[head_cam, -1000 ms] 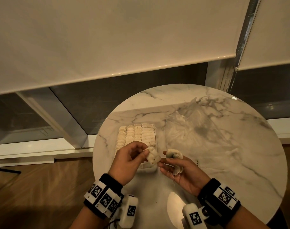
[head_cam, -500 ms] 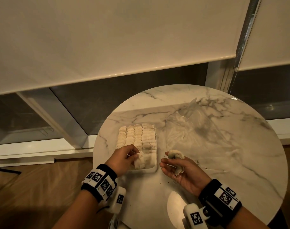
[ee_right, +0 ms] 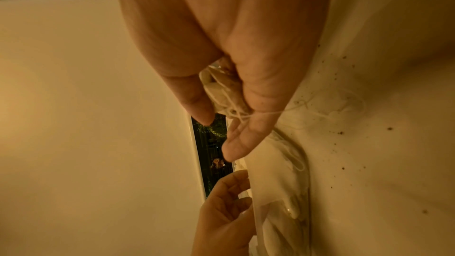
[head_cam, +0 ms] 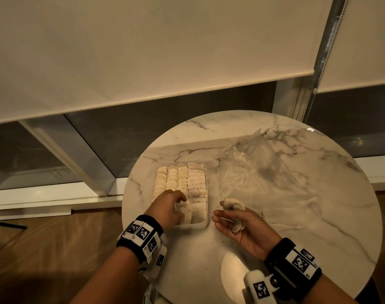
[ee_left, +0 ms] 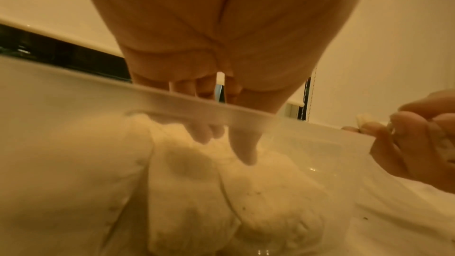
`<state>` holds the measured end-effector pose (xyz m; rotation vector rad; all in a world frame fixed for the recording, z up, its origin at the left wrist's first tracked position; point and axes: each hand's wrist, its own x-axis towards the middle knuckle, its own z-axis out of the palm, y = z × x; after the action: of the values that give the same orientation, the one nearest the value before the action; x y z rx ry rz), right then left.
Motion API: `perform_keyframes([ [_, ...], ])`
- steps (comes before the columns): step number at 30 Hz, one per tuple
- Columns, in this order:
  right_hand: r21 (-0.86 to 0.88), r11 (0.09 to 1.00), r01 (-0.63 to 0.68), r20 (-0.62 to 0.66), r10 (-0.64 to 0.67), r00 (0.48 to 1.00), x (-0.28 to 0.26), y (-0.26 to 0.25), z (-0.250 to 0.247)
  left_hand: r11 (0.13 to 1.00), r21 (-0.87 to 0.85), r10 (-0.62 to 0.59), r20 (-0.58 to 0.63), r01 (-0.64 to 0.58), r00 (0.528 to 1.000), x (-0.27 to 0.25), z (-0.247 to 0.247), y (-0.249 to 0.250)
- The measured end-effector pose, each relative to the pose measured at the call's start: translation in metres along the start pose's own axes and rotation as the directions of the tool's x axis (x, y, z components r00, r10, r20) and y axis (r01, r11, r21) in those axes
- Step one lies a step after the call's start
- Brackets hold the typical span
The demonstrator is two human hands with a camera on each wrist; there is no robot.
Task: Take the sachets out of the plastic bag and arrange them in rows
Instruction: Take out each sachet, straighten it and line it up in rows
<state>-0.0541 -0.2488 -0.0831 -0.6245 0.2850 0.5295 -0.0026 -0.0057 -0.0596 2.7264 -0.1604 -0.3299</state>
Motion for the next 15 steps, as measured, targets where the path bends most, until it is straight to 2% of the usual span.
perform_keyframes([
  [4,0.004,1.000,-0.001,-0.011,0.001,1.000,0.001,-0.002,-0.001,0.994,0.008,0.109,-0.124,-0.109,0.986,-0.009,0.005,0.008],
  [6,0.024,1.000,-0.003,-0.020,0.003,1.000,0.002,-0.004,-0.002,0.989,0.051,0.140,-0.077,-0.136,0.987,-0.015,0.011,0.013],
  [9,0.044,0.999,0.003,-0.033,-0.002,0.999,0.003,-0.006,-0.003,0.985,0.118,0.121,0.039,-0.124,0.992,-0.021,0.025,0.014],
  [15,0.072,0.997,-0.002,-0.040,0.005,0.999,0.005,-0.006,-0.007,0.992,0.079,0.097,0.032,-0.099,0.995,-0.024,0.030,0.013],
])
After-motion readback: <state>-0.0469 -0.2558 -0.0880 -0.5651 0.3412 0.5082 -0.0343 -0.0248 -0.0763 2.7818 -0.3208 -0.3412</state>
